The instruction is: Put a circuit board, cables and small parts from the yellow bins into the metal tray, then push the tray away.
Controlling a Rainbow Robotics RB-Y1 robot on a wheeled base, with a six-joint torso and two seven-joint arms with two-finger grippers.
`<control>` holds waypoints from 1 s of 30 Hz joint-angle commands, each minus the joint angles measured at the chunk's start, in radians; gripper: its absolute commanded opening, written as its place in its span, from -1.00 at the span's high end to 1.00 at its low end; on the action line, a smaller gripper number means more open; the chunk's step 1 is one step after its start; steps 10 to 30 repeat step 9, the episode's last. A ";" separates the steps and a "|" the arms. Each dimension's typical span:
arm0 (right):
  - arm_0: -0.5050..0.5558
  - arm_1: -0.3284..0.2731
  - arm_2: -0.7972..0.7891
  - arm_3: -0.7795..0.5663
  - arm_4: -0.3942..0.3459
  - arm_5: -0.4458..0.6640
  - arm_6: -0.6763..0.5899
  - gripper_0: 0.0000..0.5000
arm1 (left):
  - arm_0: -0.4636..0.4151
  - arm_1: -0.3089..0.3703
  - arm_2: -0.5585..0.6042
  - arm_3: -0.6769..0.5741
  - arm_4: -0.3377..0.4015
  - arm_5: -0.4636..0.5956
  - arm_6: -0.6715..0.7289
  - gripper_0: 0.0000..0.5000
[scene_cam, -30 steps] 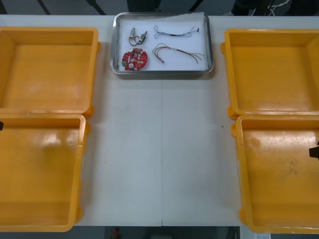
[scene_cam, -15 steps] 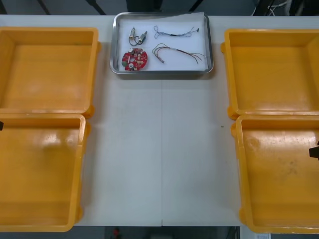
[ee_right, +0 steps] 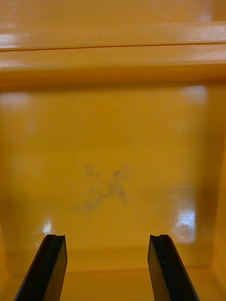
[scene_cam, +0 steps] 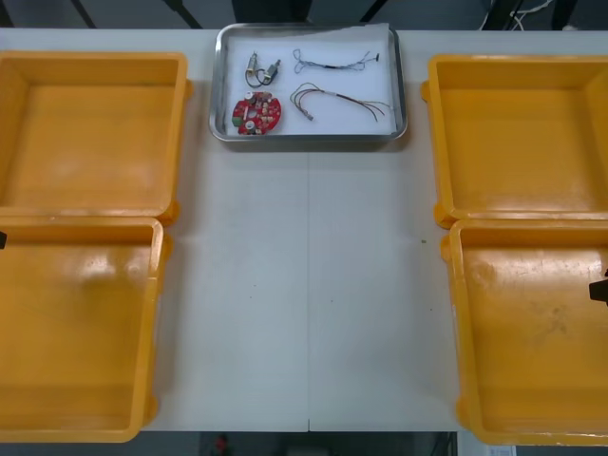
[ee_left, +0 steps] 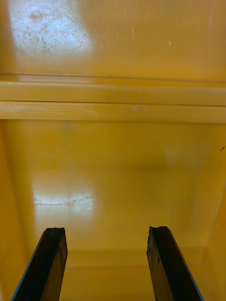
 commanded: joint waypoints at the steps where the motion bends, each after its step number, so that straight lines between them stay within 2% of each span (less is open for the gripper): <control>1: -0.006 -0.036 -0.007 -0.006 -0.008 0.003 -0.009 -1.00 | 0.014 -0.005 0.034 -0.026 -0.009 -0.008 -0.062 -1.00; 30: -0.006 -0.036 -0.007 -0.006 -0.008 0.003 -0.009 -1.00 | 0.014 -0.005 0.034 -0.026 -0.009 -0.008 -0.062 -1.00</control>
